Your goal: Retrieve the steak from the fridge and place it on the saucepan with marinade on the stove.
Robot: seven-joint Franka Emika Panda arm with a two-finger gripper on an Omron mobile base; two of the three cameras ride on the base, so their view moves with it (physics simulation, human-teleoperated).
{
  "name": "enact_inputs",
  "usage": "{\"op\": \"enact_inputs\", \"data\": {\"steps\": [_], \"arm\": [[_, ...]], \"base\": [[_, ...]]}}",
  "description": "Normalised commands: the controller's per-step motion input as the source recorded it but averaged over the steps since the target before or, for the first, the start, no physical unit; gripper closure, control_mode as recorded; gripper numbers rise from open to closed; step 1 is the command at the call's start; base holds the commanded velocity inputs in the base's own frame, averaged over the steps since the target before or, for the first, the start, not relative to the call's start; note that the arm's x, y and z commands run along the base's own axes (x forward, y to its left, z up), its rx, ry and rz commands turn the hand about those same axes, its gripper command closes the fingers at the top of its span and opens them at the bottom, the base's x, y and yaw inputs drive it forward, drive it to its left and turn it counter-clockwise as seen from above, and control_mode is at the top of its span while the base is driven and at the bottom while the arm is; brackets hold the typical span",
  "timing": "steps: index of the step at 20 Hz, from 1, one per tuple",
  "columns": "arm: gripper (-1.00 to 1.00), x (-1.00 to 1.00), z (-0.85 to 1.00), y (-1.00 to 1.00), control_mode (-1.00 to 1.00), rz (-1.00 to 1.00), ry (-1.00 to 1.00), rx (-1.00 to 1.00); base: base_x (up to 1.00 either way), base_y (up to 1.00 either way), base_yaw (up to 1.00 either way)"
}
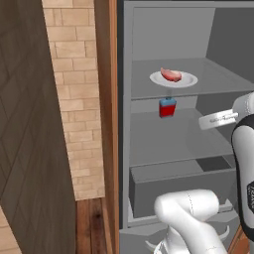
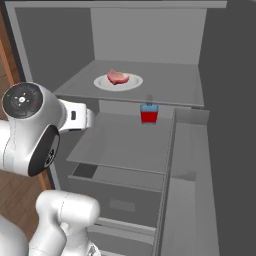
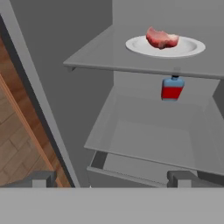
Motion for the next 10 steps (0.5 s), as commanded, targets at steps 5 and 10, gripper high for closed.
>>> {"op": "enact_inputs", "data": {"steps": [5,10], "arm": [[-1.0,0.0,0.0,0.0,1.0,0.0,0.0,0.0],[-1.0,0.0,0.0,0.0,1.0,0.0,0.0,0.0]], "base": [[0.84,0.0,0.0],[0.04,0.0,0.01]]}}
